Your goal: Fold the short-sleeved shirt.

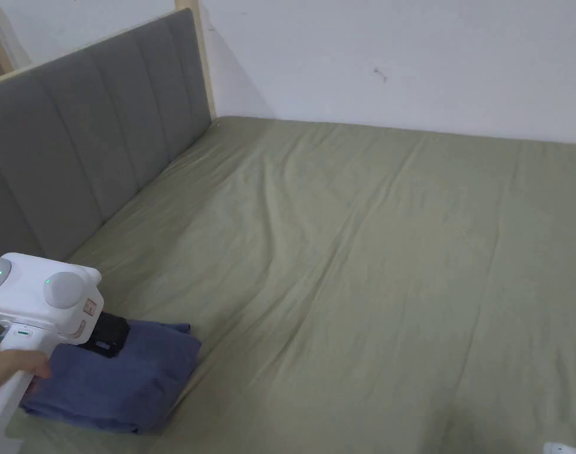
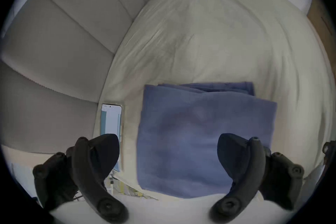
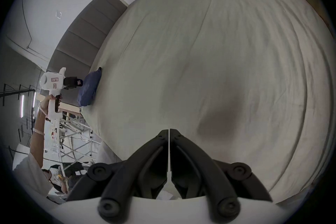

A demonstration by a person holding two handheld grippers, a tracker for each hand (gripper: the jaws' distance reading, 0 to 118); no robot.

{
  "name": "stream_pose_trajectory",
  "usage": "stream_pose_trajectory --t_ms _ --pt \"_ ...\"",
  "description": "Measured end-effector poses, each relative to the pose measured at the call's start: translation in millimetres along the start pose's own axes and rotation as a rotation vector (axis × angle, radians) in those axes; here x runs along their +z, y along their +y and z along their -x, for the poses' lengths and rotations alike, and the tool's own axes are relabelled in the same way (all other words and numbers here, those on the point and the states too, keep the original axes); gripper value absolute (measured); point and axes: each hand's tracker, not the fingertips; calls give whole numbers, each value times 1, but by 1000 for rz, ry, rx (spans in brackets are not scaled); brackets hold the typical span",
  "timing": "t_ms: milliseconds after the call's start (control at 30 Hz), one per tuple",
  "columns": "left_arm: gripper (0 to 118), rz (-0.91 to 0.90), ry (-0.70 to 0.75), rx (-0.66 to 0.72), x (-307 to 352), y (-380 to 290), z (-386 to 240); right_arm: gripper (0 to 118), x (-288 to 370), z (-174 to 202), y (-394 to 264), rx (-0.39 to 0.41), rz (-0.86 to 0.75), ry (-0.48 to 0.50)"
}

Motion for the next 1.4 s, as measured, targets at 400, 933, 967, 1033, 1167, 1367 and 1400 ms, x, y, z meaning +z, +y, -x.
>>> stream_pose_trajectory --t_ms 400,933,967,1033,1167,1367,1400 --pt "0 -204 -560 161 87 -78 -113 1 44 -30 -31 -95 -103 63" --pt "0 -803 -245 -64 268 -108 -240 1 192 29 -22 158 -662 -301" --pt "0 -853 -223 -65 278 -110 -245 1 203 37 -19 180 -729 -355" --pt "0 -947 -179 -54 298 -117 -259 1 225 57 -16 219 -827 -424" --pt "0 -1006 -221 21 316 -131 -280 1 246 86 -16 260 -957 -590" --pt "0 -1033 -252 80 319 -148 -288 1 249 90 -30 225 -1093 -612" --pt "0 -1050 -239 70 317 -152 -289 1 249 89 -31 234 -1089 -617"
